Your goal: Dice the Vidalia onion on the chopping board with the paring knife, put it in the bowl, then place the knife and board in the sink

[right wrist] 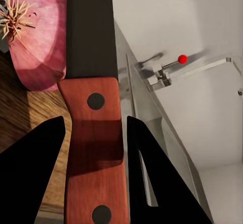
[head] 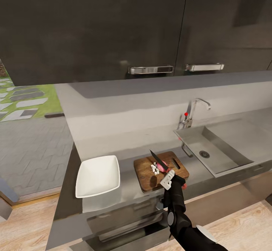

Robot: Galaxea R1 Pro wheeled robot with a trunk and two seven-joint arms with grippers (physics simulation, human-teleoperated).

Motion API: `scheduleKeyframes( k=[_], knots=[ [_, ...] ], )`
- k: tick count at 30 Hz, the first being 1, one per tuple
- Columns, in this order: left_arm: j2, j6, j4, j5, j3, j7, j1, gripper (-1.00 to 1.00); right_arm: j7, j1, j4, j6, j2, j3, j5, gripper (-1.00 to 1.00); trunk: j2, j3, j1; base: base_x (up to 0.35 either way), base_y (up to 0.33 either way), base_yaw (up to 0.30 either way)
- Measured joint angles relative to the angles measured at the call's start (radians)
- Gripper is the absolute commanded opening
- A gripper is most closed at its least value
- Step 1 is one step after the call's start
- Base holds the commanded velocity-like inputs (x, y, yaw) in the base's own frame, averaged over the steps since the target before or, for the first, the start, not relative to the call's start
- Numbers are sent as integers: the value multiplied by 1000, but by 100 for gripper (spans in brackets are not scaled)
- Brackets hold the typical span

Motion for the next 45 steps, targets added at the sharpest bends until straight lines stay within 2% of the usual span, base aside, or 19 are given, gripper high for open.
scheduleKeyframes(
  k=[45],
  knots=[
    [0,0,0,0,0,0,0,100,1,0,8,0,0,0,0,-100,0,0,0,0,0,0]
  ],
)
